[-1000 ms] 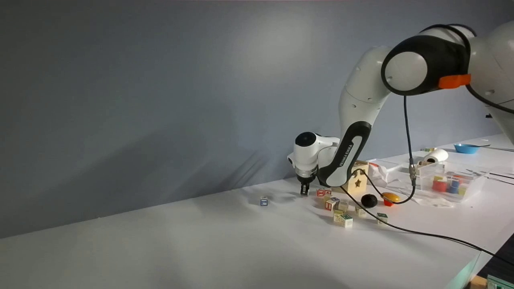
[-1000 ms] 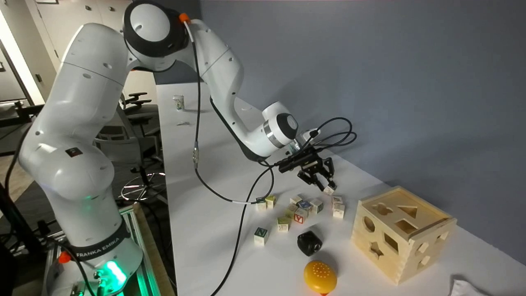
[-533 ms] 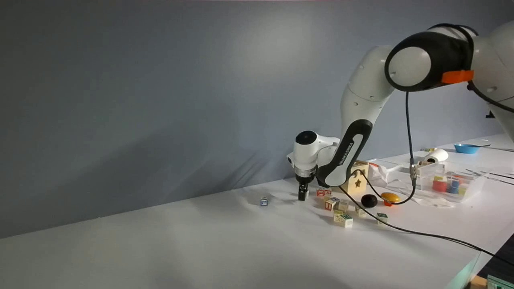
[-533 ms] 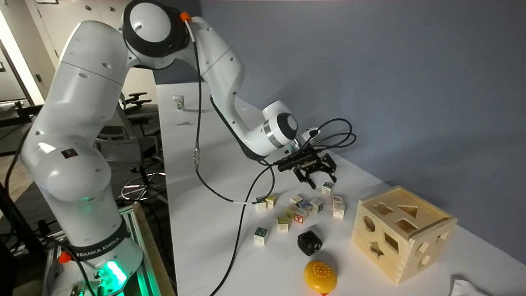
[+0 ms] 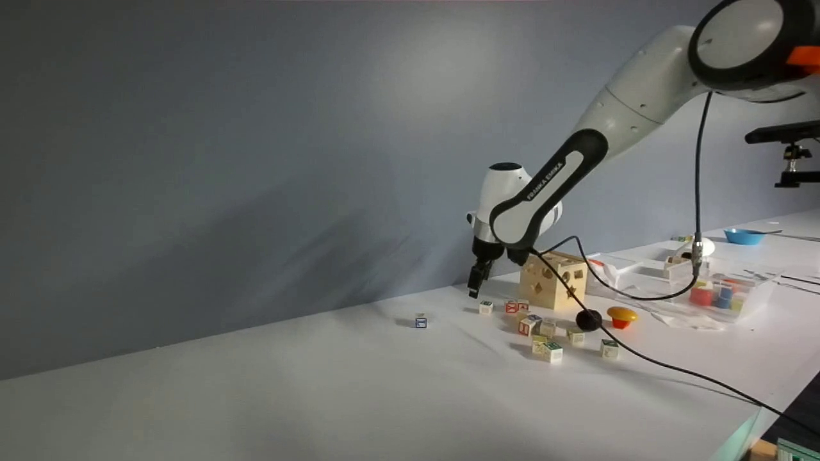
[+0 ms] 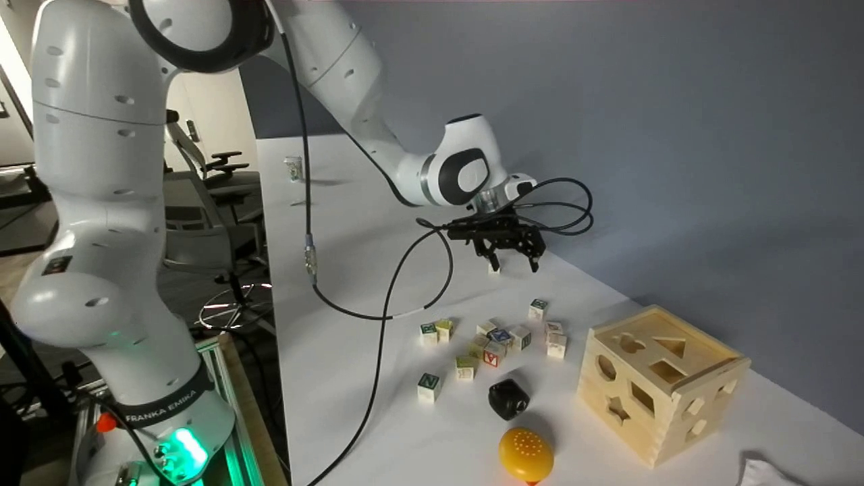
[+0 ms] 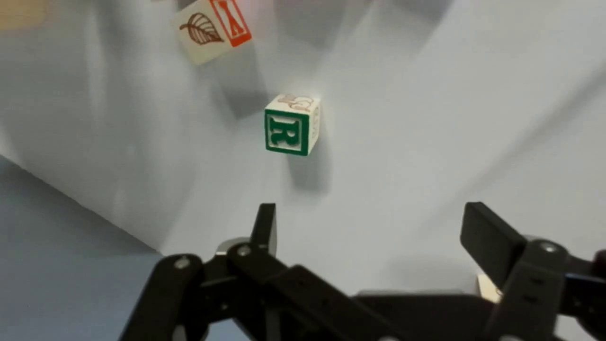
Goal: Pick up the object and put it upside down
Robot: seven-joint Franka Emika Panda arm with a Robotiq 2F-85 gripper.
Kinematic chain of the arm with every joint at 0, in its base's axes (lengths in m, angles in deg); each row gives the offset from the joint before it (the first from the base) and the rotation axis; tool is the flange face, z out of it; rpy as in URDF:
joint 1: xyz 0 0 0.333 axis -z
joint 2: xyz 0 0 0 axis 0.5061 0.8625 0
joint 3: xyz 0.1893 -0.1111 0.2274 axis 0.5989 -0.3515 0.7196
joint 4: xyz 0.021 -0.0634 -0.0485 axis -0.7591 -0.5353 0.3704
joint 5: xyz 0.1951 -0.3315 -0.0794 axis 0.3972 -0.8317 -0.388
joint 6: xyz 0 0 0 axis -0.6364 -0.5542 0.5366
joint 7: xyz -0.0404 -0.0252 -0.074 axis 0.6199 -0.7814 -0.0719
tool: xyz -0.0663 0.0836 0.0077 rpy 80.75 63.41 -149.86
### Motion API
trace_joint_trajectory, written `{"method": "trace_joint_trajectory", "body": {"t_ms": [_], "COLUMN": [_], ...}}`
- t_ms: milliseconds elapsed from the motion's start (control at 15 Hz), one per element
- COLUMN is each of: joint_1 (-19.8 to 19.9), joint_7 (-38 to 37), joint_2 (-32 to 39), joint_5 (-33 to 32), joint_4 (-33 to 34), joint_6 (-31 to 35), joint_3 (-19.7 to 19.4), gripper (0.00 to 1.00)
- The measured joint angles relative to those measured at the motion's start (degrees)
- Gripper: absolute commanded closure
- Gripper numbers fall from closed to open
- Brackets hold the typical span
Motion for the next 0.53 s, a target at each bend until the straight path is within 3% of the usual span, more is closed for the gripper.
{"method": "trace_joint_trajectory", "body": {"t_ms": [133,200,333,533], "joint_1": [5.85,6.93,6.97,6.25], "joint_7": [6.25,9.18,13.43,14.83], "joint_2": [-2.86,-4.13,-6.35,-8.63], "joint_5": [9.26,13.91,20.9,24.35], "joint_4": [0.43,0.92,2.55,5.13], "joint_6": [-7.36,-11.5,-20.94,-35.08], "joint_3": [5.29,5.58,3.72,0.42], "gripper": [0.0,0.0,0.0,0.0]}}
